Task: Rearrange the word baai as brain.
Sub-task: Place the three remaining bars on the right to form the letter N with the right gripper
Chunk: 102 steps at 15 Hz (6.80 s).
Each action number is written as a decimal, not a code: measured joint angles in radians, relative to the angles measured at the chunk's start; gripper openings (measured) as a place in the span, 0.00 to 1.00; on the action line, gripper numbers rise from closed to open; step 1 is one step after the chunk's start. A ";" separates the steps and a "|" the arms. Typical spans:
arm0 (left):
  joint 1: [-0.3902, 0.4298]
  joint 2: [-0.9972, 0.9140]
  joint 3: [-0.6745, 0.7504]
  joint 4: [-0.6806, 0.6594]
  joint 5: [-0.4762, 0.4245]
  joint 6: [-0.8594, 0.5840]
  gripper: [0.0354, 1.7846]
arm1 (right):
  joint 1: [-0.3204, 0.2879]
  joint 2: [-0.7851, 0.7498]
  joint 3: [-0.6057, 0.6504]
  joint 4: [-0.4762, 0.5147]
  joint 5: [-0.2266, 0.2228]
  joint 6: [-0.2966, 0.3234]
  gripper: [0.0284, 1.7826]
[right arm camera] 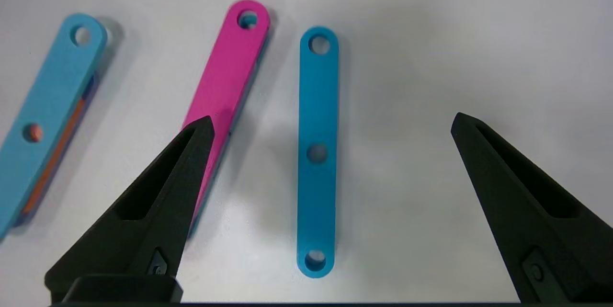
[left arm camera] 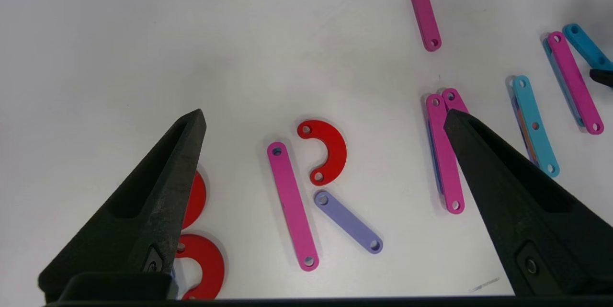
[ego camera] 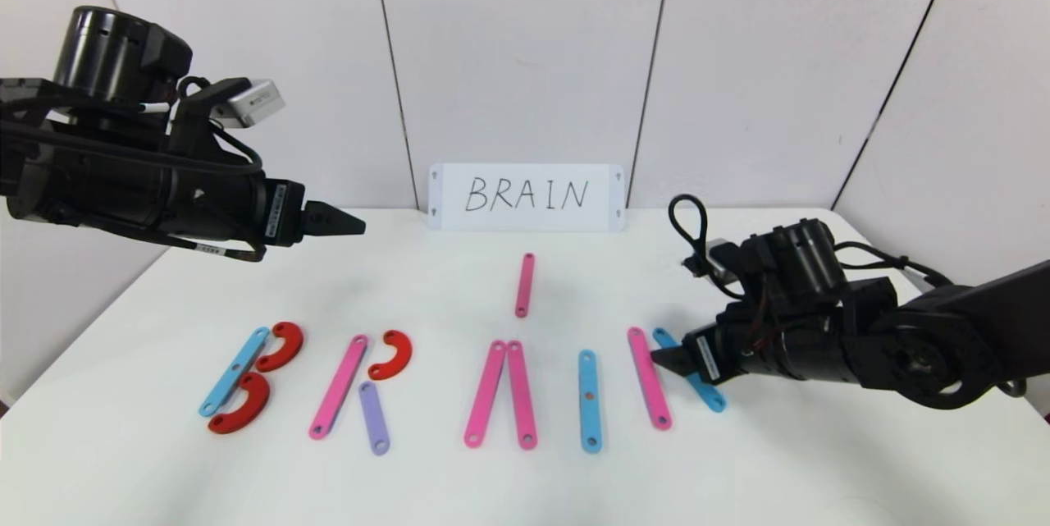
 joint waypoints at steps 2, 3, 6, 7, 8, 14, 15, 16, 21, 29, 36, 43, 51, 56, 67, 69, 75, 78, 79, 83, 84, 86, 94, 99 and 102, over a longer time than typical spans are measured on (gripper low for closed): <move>-0.001 0.000 0.000 0.000 0.000 0.000 0.97 | 0.011 -0.002 -0.053 0.012 -0.009 0.007 0.97; -0.001 0.000 0.000 0.000 0.000 0.000 0.97 | 0.021 0.000 -0.085 0.018 -0.021 0.007 0.97; -0.001 0.000 0.000 0.000 0.000 0.000 0.97 | 0.074 0.035 -0.199 0.022 -0.070 0.011 0.97; -0.001 0.000 0.000 -0.002 0.000 0.000 0.97 | 0.093 0.061 -0.245 0.024 -0.092 0.020 0.97; -0.001 0.001 0.000 -0.002 0.000 0.000 0.97 | 0.108 0.088 -0.290 0.028 -0.111 0.033 0.97; -0.001 0.009 0.000 -0.004 0.000 0.000 0.97 | 0.176 0.275 -0.624 0.168 -0.160 0.151 0.97; -0.001 0.010 0.000 -0.004 0.000 0.000 0.97 | 0.185 0.306 -0.671 0.187 -0.164 0.162 0.97; -0.001 0.012 0.000 -0.004 0.000 0.000 0.97 | 0.194 0.336 -0.716 0.205 -0.175 0.169 0.97; -0.003 0.016 0.000 -0.005 0.000 0.000 0.97 | 0.235 0.471 -0.888 0.258 -0.204 0.207 0.97; -0.007 0.016 0.000 -0.005 0.000 0.000 0.97 | 0.267 0.599 -1.035 0.298 -0.227 0.207 0.97; -0.008 0.016 0.000 -0.003 0.000 0.000 0.97 | 0.276 0.635 -1.060 0.297 -0.227 0.207 0.77; -0.010 0.016 0.000 -0.001 0.000 0.000 0.97 | 0.276 0.639 -1.058 0.295 -0.227 0.210 0.15; -0.012 0.015 0.001 -0.001 0.000 0.000 0.97 | 0.276 0.627 -1.050 0.302 -0.227 0.234 0.14; -0.014 0.013 0.000 -0.003 0.001 0.000 0.97 | 0.256 0.545 -0.982 0.317 -0.226 0.238 0.14; -0.014 0.011 0.000 -0.001 0.001 0.000 0.97 | 0.101 0.145 -0.480 0.291 -0.219 0.261 0.14; -0.014 0.008 0.000 0.000 0.002 0.000 0.97 | 0.076 0.081 -0.381 0.288 -0.224 0.312 0.14; -0.014 0.002 0.002 0.000 0.001 0.000 0.97 | 0.013 -0.023 -0.159 0.203 -0.223 0.365 0.14; -0.014 0.000 0.006 -0.004 0.002 0.001 0.97 | 0.009 -0.029 -0.091 0.167 -0.224 0.387 0.14; -0.014 0.000 0.007 -0.004 0.001 0.001 0.97 | 0.010 -0.027 -0.075 0.143 -0.223 0.400 0.14; -0.014 0.000 0.008 -0.005 0.001 0.001 0.97 | 0.013 -0.015 -0.038 0.114 -0.223 0.426 0.14; -0.014 0.000 0.008 -0.005 0.002 0.001 0.97 | 0.014 -0.007 -0.032 0.109 -0.224 0.437 0.14; -0.014 0.000 0.008 -0.004 0.001 0.002 0.97 | 0.016 0.007 -0.020 0.107 -0.229 0.452 0.14; -0.018 0.000 0.008 -0.004 0.002 0.001 0.97 | 0.006 0.023 0.027 0.032 -0.228 0.455 0.14; -0.018 0.000 0.008 -0.003 0.001 0.002 0.97 | 0.002 0.027 0.031 0.034 -0.227 0.454 0.14; -0.018 0.000 0.008 -0.003 0.001 0.001 0.97 | 0.001 0.027 0.038 0.032 -0.228 0.454 0.16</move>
